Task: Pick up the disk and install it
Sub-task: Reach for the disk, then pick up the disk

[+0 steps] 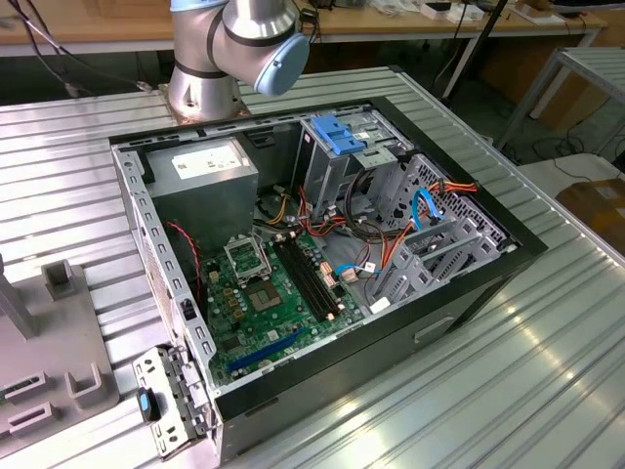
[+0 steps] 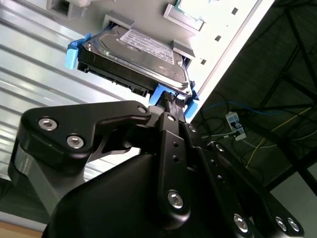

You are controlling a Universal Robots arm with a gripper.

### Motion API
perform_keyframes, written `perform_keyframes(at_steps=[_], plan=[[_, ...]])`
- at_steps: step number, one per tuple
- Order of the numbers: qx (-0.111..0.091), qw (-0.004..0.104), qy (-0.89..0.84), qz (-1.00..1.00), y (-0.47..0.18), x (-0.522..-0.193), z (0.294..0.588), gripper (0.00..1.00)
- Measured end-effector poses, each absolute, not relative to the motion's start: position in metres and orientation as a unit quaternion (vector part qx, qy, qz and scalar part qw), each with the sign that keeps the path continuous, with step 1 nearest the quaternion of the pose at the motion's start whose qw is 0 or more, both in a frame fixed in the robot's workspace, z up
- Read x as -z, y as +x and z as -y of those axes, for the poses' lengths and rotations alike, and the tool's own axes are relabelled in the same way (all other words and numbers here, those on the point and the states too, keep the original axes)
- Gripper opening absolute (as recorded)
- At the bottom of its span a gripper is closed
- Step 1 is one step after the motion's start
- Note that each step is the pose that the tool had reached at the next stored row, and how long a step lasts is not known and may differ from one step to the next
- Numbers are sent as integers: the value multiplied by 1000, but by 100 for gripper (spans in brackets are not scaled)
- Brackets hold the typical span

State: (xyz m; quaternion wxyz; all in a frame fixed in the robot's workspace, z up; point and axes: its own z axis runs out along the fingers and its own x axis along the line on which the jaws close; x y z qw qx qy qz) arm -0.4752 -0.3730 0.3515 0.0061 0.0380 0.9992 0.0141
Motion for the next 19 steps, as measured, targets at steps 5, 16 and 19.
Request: perform_keyframes(at_steps=[5, 16, 19], plan=[[-14, 6, 38, -999, -475, -351, 373, 11], [-14, 6, 8, -1000, -475, -351, 373, 11], [-14, 5, -48, -999, -475, -351, 373, 11]])
